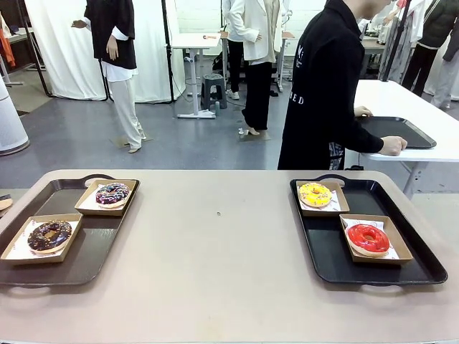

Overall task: Individually package the donuts and arrange them on the tray.
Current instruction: Place the picked Paper togo box on the Handle tray.

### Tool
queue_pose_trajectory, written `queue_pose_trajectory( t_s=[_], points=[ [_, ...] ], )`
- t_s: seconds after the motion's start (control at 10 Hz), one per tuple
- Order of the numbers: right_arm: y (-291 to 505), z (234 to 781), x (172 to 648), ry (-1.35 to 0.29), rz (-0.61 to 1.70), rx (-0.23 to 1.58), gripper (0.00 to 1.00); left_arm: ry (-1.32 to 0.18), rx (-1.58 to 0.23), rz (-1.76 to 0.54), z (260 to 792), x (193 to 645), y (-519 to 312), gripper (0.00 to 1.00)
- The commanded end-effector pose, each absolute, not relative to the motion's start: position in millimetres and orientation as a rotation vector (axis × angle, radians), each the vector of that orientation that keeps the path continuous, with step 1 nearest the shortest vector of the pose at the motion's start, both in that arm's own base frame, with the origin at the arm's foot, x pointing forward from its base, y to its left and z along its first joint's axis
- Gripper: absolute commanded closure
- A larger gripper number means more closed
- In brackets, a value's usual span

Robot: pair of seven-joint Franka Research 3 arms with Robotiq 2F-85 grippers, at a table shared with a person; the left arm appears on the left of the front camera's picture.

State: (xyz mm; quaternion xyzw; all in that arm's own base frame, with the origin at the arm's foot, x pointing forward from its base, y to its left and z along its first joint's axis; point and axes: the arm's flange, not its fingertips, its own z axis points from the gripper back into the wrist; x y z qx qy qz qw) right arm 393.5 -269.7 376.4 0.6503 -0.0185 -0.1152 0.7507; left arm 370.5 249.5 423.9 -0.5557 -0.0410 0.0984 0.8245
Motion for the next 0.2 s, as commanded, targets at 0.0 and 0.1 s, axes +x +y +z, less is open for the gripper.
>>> queue_pose_trajectory(
  t_s=[0.0,0.1],
  points=[
    [-270.2,378.1,393.0,-0.038,-0.246,1.433,0.00,-0.087,-1.182,0.217,426.6,369.6,250.0,0.00],
    [-270.2,378.1,393.0,-0.038,-0.246,1.433,0.00,-0.087,-1.182,0.217,426.6,369.6,250.0,0.00]
  ],
)
